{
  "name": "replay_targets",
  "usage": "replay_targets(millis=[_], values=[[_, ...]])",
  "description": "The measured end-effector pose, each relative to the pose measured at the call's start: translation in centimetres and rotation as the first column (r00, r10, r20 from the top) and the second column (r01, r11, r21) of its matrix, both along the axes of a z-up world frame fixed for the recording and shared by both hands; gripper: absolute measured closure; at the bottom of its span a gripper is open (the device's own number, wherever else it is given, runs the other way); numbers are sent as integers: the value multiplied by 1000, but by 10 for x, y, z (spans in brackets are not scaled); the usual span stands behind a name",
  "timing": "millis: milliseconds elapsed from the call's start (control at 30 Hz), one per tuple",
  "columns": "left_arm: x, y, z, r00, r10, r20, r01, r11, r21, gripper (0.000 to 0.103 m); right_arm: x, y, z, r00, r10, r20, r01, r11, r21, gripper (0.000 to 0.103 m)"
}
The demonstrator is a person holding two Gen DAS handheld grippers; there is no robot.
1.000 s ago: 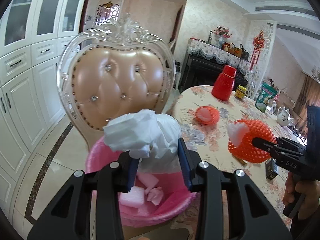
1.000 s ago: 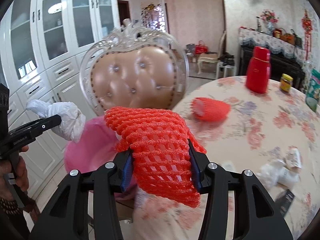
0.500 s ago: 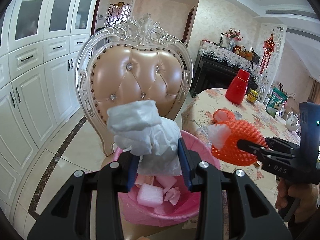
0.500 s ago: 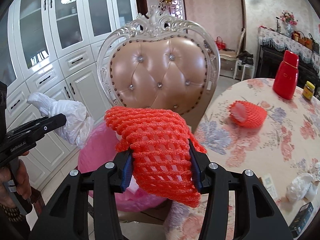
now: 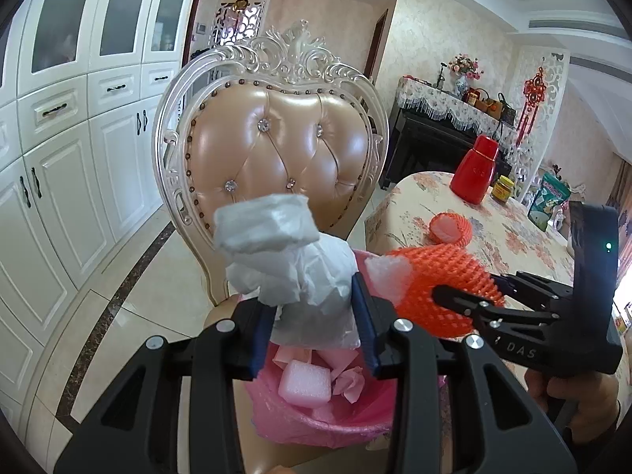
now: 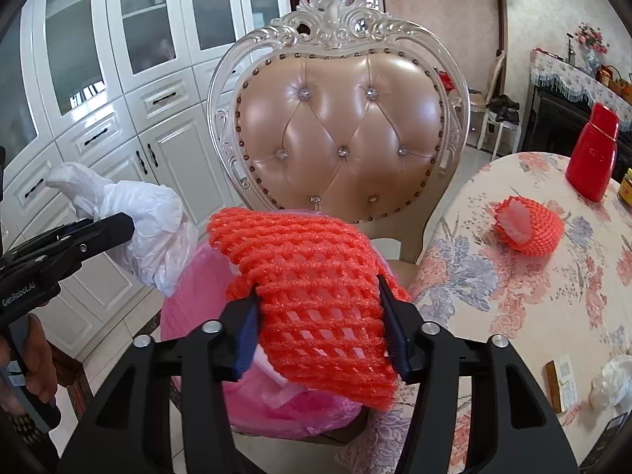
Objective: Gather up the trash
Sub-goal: 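Carry the bag and foam net over the pink wastebasket and open both grippers, then move both tools back over the table toward the small cardboard box and black box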
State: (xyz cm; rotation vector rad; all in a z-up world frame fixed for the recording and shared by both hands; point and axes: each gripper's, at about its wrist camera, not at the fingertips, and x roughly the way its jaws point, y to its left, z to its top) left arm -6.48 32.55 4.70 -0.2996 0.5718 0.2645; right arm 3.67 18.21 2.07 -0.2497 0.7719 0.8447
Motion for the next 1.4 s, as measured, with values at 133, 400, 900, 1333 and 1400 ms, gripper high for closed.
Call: replay_targets(millis=[133,400,900,1333,1400], values=[[1,3,0,1000,5,6,-5,1000,-12,48,0,2,-2,1000,-3,6,3,1000,-7,37],[-1,4,0,1000,11,5,-11,1000,-10,47,0,1,-4,1000,-1,12,1,1000,-18,28],[7,-7,-3,1000,-10,1,10,1000,-5,44,11,-47,1,995,-93,28,93,996,-8,23],[34,-50,-1,995,-95,-4,95,995,6,38,11,-115,6,976,-207,70,208,978,-1,21],[39,-58,0,994,-110,-6,110,994,8,38,12,-131,8,969,-234,77,234,972,4,20]])
